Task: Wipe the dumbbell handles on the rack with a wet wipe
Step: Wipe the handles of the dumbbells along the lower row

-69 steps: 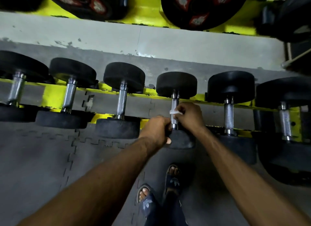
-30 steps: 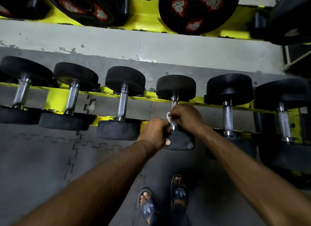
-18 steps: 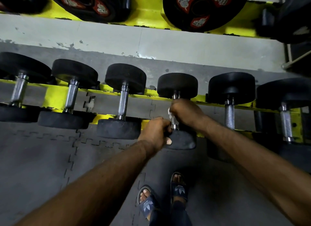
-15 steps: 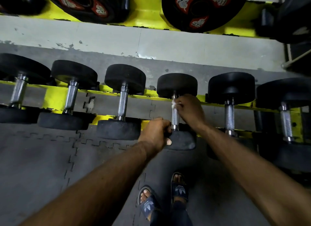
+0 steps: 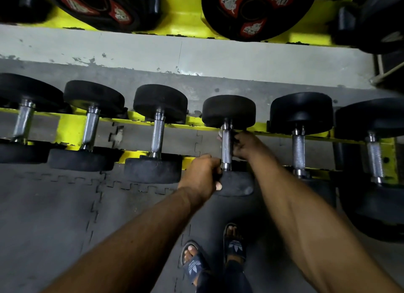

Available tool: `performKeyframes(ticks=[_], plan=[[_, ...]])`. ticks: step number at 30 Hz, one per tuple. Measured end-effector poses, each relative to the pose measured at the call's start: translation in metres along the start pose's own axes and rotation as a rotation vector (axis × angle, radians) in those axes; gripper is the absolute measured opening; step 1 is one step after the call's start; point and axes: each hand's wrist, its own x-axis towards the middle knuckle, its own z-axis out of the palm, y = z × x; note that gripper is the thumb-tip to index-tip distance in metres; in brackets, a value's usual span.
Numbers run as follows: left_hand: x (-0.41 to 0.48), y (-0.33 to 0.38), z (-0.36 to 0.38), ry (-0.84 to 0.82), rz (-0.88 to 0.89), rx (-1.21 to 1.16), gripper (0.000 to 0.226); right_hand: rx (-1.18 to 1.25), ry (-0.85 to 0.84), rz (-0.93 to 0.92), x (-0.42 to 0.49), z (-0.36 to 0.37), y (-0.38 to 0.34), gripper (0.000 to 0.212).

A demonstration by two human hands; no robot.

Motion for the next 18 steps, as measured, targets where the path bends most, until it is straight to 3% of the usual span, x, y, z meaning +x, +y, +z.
performKeyframes(ticks=[3,5,7,8,9,12,14,18], plan=[[-0.001,0.001,0.001,0.008,-0.005,-0.009,0.03,-0.227,0.144,-0.179,-0.004,-0.001,0.001,0.021],[-0.001,0.001,0.001,0.012,-0.004,-0.013,0.033,-0.055,0.144,-0.215,-0.007,0.0,0.004,0.008],[-0.001,0.0,0.002,0.017,0.003,-0.007,0.035,0.138,0.249,-0.309,-0.006,0.007,0.003,0.012],[-0.001,0.0,0.002,0.018,0.001,-0.009,0.036,0.214,0.316,-0.412,-0.008,0.013,0.005,0.015],[-0.001,0.0,0.003,0.018,-0.002,-0.014,0.038,0.139,0.377,-0.558,-0.013,0.02,0.008,0.015],[0.0,0.002,0.002,0.01,-0.006,-0.012,0.04,-0.644,0.399,-0.988,-0.02,0.025,0.016,0.008],[0.0,0.002,0.001,0.002,-0.006,0.002,0.037,-1.162,0.374,-1.169,-0.017,0.026,0.017,0.017],[-0.001,0.002,0.002,0.013,-0.018,-0.017,0.032,-1.727,0.292,-1.233,-0.018,0.033,0.014,0.018]])
